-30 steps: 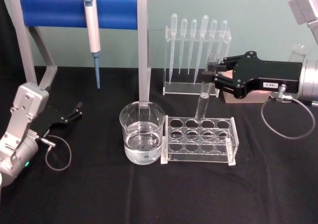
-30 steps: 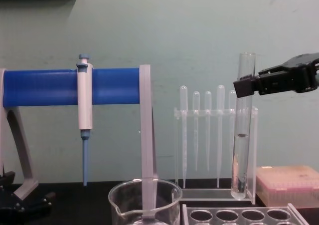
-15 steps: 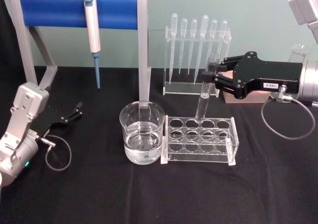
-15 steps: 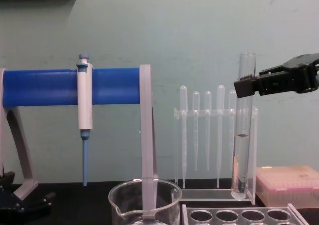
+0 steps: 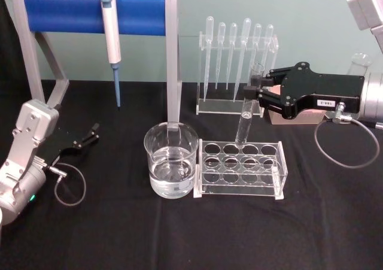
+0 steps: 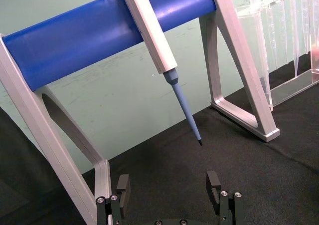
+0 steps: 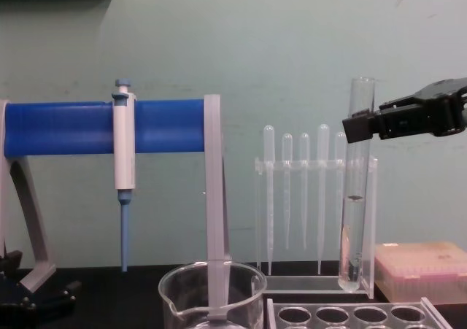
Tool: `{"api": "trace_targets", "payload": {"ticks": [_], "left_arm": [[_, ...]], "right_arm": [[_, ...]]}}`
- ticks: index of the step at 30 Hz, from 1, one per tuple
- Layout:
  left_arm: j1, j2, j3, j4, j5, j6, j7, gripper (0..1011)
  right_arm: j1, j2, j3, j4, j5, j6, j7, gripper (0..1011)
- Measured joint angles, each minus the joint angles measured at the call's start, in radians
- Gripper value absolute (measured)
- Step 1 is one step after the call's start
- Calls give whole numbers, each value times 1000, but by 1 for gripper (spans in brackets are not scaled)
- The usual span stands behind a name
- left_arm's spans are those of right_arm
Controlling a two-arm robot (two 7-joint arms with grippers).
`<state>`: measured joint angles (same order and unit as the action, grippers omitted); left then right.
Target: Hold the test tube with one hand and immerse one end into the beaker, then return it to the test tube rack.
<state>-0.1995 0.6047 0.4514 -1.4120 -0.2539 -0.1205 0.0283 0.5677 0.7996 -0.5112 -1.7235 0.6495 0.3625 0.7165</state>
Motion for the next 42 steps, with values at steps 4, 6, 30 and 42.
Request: {"api": "trace_targets", "payload": {"ticks": [4, 6, 30, 42], "left_arm": [[0, 0, 0, 0, 0, 0, 0, 1000], [0, 0, 0, 0, 0, 0, 0, 1000], [0, 0, 0, 0, 0, 0, 0, 1000], [0, 0, 0, 0, 0, 0, 0, 1000]], "right_arm": [[0, 0, 0, 0, 0, -1, 0, 239], [-1, 0, 1, 0, 0, -1, 0, 239], [-1, 0, 1, 0, 0, -1, 0, 239], [-1, 0, 1, 0, 0, -1, 0, 239]]}}
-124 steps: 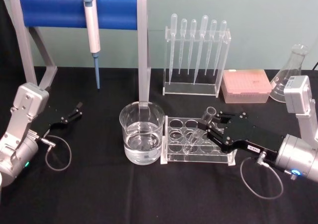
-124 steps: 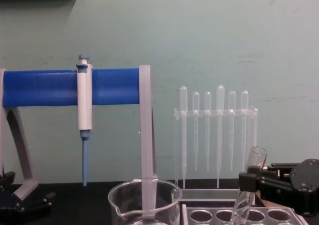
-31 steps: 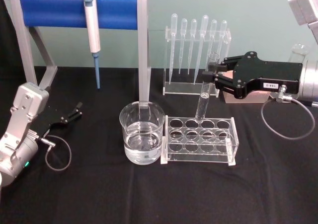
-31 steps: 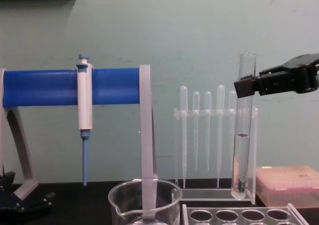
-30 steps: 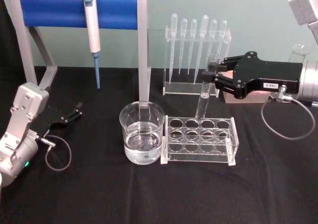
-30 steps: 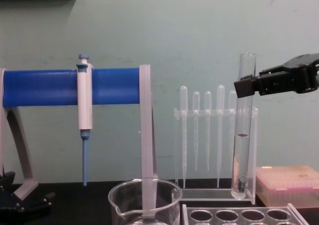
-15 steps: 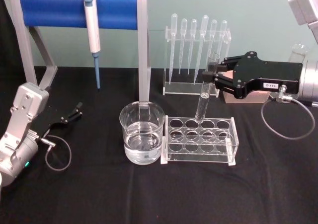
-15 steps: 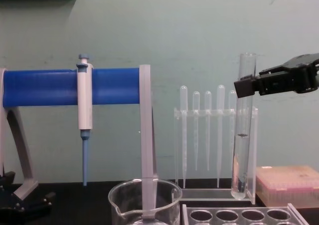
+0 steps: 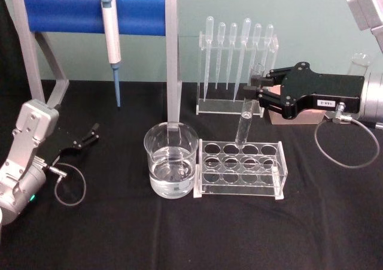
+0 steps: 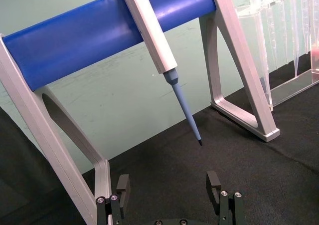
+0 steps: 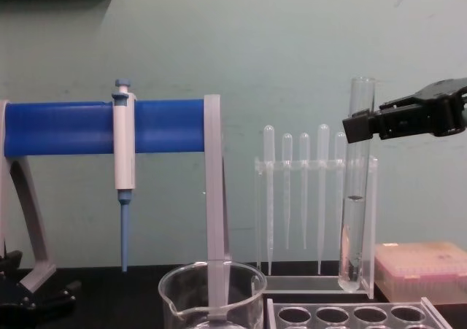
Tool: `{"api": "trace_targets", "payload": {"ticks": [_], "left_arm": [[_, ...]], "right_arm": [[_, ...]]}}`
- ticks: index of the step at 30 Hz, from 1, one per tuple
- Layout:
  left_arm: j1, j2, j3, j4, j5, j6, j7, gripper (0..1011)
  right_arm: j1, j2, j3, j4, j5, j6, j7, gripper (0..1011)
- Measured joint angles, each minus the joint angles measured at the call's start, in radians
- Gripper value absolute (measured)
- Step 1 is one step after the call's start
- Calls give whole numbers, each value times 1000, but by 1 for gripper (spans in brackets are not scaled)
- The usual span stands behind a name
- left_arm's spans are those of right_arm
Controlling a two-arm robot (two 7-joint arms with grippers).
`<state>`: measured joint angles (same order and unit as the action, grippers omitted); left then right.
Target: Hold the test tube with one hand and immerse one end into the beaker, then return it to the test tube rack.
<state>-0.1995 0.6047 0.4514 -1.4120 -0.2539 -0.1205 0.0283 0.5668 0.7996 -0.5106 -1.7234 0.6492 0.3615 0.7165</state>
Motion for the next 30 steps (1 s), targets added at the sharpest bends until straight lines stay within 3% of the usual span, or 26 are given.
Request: {"api": "trace_targets", "payload": {"ticks": [30], "left_arm": [[0, 0, 0, 0, 0, 0, 0, 1000]], "right_arm": [[0, 0, 0, 0, 0, 0, 0, 239]]}}
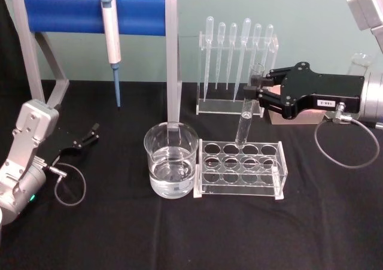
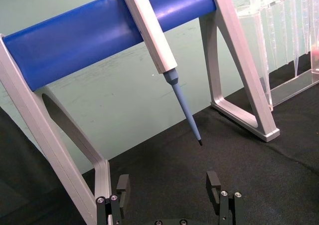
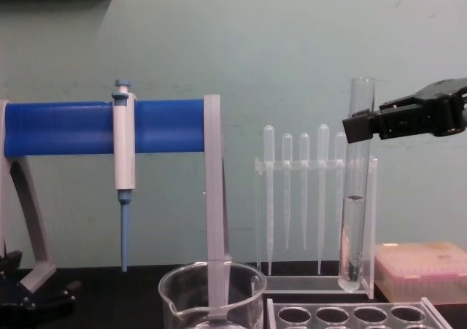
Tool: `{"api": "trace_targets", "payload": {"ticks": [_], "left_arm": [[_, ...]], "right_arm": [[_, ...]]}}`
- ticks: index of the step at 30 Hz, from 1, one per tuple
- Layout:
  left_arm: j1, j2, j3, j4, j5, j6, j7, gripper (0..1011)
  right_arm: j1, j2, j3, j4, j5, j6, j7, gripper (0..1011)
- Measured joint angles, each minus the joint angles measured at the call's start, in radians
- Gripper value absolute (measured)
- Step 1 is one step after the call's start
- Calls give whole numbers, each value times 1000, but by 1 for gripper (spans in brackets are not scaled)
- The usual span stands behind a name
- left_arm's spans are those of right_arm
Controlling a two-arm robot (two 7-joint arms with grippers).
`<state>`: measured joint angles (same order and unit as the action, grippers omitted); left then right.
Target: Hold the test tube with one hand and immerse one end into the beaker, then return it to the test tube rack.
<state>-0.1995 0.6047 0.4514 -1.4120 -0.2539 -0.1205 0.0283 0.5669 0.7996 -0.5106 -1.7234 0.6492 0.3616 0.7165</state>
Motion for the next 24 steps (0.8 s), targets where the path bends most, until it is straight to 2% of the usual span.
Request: {"api": "trace_targets", "payload": {"ticks": [24], "left_arm": [[0, 0, 0, 0, 0, 0, 0, 1000]], "right_arm": [[0, 0, 0, 0, 0, 0, 0, 239]]}}
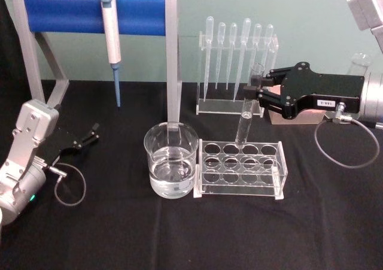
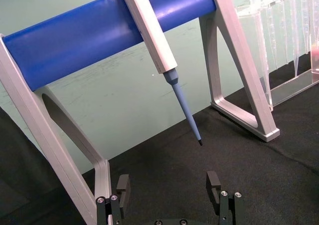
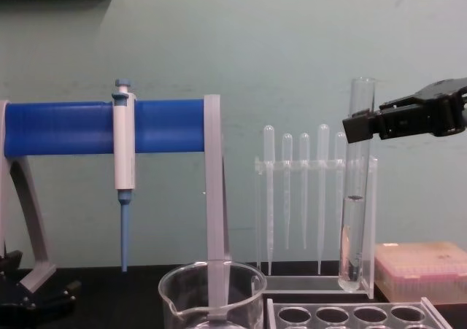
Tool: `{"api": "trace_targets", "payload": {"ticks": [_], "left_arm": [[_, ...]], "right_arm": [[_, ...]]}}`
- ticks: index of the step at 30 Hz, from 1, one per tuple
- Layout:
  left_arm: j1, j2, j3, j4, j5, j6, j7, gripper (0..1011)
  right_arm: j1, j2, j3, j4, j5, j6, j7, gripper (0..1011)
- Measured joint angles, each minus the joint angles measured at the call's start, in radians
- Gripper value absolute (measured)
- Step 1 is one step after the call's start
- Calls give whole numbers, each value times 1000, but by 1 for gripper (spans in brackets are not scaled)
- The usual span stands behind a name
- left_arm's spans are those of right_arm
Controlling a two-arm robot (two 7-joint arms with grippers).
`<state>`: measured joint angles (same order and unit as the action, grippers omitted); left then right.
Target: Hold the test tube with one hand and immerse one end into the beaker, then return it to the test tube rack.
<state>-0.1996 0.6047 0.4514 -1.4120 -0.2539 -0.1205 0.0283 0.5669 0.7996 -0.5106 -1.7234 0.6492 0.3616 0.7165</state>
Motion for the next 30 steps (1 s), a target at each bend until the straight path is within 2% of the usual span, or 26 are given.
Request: {"api": "trace_targets", "payload": {"ticks": [30], "left_arm": [[0, 0, 0, 0, 0, 0, 0, 1000]], "right_arm": [[0, 0, 0, 0, 0, 0, 0, 239]]}}
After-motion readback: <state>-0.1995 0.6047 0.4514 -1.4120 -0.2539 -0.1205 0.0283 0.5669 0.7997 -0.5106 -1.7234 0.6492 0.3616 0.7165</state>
